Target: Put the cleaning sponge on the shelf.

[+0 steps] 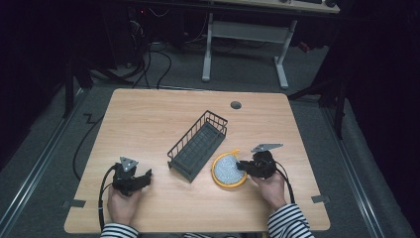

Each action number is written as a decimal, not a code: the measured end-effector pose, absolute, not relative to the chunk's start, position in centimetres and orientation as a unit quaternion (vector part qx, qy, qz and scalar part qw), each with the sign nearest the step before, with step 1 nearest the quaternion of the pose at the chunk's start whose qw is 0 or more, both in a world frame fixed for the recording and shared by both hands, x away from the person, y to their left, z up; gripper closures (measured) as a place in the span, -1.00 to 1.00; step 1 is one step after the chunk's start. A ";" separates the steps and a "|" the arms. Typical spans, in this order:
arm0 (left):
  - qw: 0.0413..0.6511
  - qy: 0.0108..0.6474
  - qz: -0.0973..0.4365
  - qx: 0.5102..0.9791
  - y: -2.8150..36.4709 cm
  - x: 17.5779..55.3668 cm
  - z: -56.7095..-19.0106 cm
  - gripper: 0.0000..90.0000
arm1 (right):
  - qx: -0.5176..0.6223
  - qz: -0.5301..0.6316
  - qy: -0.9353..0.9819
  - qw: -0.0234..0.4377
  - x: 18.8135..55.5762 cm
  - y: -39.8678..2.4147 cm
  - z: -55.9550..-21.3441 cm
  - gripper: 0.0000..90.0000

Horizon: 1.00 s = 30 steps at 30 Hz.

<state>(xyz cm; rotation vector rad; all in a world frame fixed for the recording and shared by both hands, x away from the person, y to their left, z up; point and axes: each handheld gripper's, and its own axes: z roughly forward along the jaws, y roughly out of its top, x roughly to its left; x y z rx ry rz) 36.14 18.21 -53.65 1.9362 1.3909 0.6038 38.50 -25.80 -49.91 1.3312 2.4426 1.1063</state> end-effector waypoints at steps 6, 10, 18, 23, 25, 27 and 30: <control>0.335 0.533 0.231 0.742 18.2 36.1 -53.7 -0.34 | 0.439 0.383 0.809 0.082 38.3 -26.2 -48.8 0.81; 0.335 0.533 0.231 0.742 18.2 36.1 -53.7 -0.35 | 0.439 0.388 0.806 0.083 38.1 -26.5 -48.4 0.81; 0.335 0.533 0.231 0.742 18.2 36.1 -53.7 -0.35 | 0.429 0.397 0.805 0.098 37.7 -27.1 -46.9 0.81; 0.334 0.533 0.231 0.742 18.2 36.1 -53.7 -0.35 | 0.424 0.405 0.802 0.111 37.6 -27.7 -45.4 0.81; 0.335 0.533 0.231 0.742 18.2 36.1 -53.7 -0.35 | 0.424 0.407 0.801 0.113 37.6 -27.8 -45.2 0.81; 0.335 0.533 0.231 0.742 18.2 36.1 -53.7 -0.35 | 0.424 0.417 0.796 0.112 37.7 -28.2 -44.7 0.81; 0.334 0.534 0.232 0.741 18.2 36.1 -53.7 -0.35 | 0.422 0.423 0.793 0.118 37.4 -28.4 -44.2 0.81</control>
